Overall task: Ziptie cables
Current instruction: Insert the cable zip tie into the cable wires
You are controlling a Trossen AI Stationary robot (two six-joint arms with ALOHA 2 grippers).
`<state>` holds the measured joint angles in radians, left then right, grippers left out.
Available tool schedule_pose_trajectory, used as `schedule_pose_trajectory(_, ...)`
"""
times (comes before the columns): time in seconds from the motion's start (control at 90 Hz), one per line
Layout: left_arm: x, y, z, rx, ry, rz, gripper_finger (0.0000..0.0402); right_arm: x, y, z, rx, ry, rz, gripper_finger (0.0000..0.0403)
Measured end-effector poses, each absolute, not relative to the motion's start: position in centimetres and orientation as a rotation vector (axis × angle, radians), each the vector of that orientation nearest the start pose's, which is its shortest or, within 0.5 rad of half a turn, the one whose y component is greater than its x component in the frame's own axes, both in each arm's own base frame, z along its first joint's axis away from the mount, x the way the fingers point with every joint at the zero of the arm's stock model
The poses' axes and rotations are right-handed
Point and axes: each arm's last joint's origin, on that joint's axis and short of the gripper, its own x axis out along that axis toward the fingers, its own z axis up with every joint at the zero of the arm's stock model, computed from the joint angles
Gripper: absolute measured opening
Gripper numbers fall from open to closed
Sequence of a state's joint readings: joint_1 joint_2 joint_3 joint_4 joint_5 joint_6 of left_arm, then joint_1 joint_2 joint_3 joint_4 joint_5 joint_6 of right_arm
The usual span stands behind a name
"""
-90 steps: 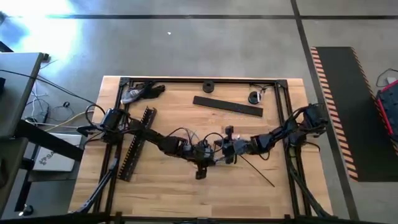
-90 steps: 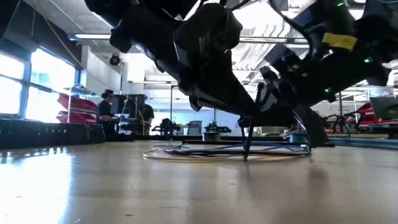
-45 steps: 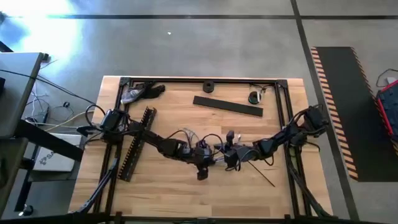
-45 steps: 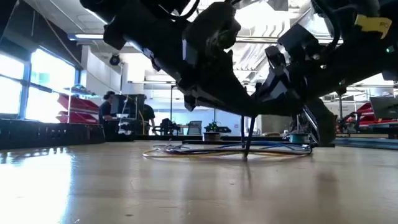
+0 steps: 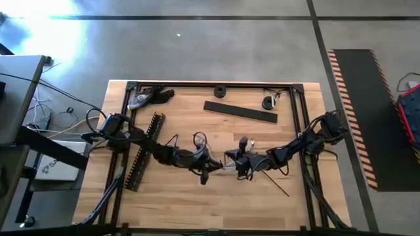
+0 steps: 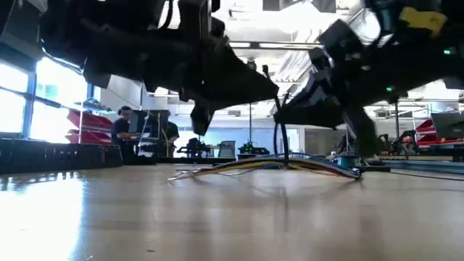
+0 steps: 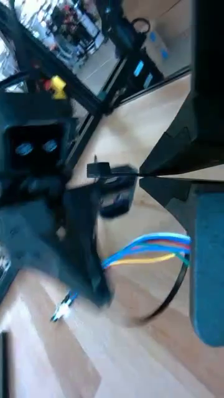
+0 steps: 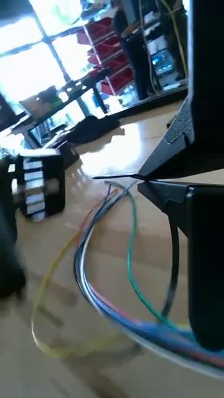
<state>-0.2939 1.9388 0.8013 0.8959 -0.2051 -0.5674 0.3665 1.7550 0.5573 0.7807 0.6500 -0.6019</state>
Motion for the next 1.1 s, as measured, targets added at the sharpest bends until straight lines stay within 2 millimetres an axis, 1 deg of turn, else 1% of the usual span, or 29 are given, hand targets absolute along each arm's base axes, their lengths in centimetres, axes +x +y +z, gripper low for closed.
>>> schedule_pose_trajectory(0.1,35.8,-10.1,12.9,-0.514,0.279,-0.025,0.0,29.1,8.8,12.4,-0.788,0.445,-0.153,0.0)
schedule_pose_trajectory(0.233,36.0,-9.7,11.7,-0.54,0.336,0.022,0.0,29.5,8.6,12.5,-0.802,0.483,-0.15,0.0)
schedule_pose_trajectory(0.3,36.3,-9.5,11.6,-0.558,0.334,0.033,0.0,29.5,8.7,12.5,-0.803,0.488,-0.149,0.0)
schedule_pose_trajectory(0.433,36.7,-9.2,11.8,-0.544,0.317,0.037,0.0,29.5,8.7,12.5,-0.804,0.492,-0.142,0.0)
schedule_pose_trajectory(0.567,37.1,-9.3,12.3,-0.53,0.304,0.014,0.0,29.5,8.7,12.5,-0.776,0.489,-0.146,0.0)
schedule_pose_trajectory(0.933,37.1,-9.1,12.2,-0.508,0.296,0.044,0.0,29.4,8.7,12.3,-0.772,0.507,-0.142,0.0)
schedule_pose_trajectory(1.1,37.1,-9.0,12.2,-0.514,0.298,0.055,0.0,29.3,9.1,12.3,-0.776,0.502,-0.13,0.0)
